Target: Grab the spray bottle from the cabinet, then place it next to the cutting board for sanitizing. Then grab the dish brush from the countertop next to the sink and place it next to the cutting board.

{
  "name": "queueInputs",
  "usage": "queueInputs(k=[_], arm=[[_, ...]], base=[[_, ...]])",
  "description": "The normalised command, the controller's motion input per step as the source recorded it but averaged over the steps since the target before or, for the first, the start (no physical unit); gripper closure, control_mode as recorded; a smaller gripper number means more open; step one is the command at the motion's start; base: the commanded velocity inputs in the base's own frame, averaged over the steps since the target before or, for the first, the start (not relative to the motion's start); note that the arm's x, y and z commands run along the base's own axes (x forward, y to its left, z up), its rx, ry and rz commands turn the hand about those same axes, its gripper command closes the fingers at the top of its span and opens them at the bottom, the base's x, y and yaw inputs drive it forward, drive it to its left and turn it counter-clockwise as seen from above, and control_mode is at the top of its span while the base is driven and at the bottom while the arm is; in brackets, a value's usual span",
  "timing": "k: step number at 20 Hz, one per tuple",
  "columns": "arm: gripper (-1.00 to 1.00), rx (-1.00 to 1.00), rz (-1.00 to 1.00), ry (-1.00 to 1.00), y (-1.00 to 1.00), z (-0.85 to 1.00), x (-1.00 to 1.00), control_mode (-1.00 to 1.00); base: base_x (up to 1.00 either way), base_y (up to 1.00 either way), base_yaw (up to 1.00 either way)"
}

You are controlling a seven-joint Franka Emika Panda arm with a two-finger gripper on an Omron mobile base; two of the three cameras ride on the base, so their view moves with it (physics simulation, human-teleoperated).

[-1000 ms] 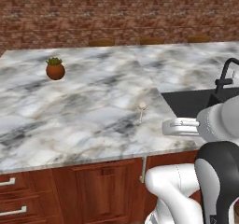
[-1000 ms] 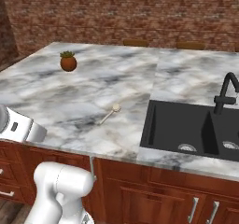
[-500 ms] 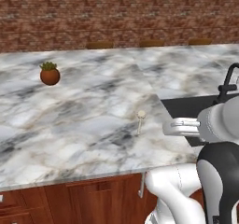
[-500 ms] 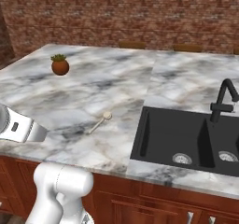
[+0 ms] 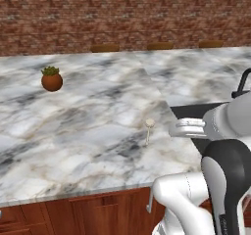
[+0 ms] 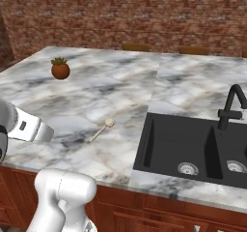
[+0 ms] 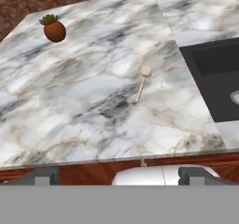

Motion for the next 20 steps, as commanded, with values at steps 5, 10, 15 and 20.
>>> queueInputs(k=[5,10,15,20], arm=[[-1.0,0.0,-0.01,0.09,-0.07,-0.44,0.99,-1.0],[-1.0,-0.01,-0.02,0.13,-0.09,-0.63,1.0,-1.0],[-1.0,-0.05,-0.04,0.09,-0.05,-0.73,0.99,-1.0],[-1.0,-0.02,-0.04,0.12,-0.08,-0.48,0.8,-1.0]], base=[[0.0,0.0,0.0],[0.0,0.0,0.0],[0.0,0.0,0.0],[0.0,0.0,0.0]])
